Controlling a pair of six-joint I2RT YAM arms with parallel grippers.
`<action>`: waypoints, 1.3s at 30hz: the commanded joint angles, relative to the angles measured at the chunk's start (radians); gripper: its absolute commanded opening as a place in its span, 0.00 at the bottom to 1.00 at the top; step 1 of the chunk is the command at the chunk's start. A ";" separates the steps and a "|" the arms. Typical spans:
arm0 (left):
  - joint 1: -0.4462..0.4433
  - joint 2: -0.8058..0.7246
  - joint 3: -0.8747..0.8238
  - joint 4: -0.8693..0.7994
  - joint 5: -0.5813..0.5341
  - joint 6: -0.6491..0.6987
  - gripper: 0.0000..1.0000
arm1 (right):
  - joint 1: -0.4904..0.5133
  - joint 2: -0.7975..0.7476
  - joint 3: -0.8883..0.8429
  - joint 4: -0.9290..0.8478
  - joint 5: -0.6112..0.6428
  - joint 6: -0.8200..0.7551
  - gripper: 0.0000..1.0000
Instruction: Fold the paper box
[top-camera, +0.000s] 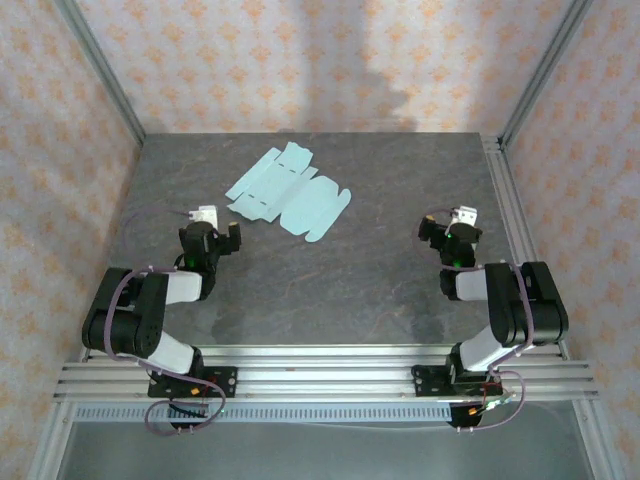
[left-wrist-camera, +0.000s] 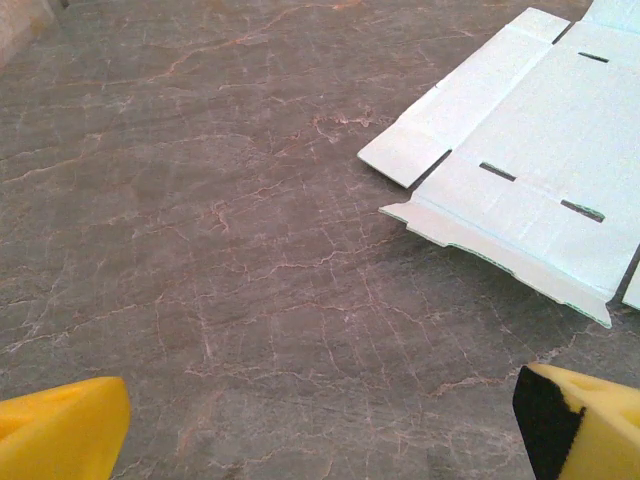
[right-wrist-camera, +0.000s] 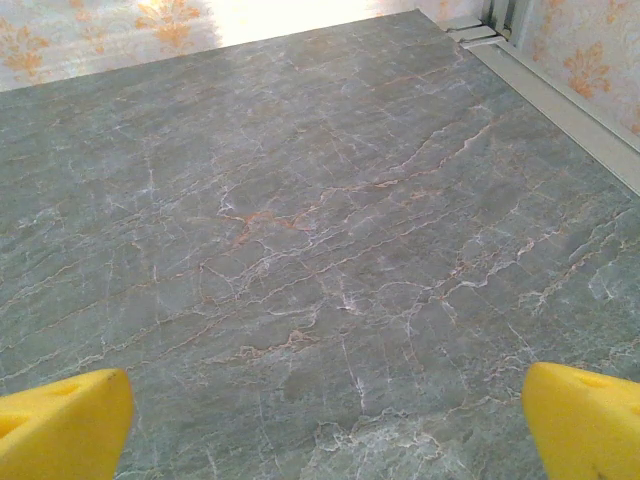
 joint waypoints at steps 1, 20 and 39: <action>0.006 -0.005 0.024 0.028 -0.008 0.017 1.00 | -0.007 0.006 0.019 0.009 0.017 0.012 0.99; 0.006 -0.005 0.025 0.028 -0.007 0.018 1.00 | -0.008 0.005 0.016 0.015 0.014 0.009 0.99; -0.081 -0.228 0.255 -0.515 -0.126 -0.101 1.00 | -0.002 -0.323 0.288 -0.707 -0.052 0.163 0.99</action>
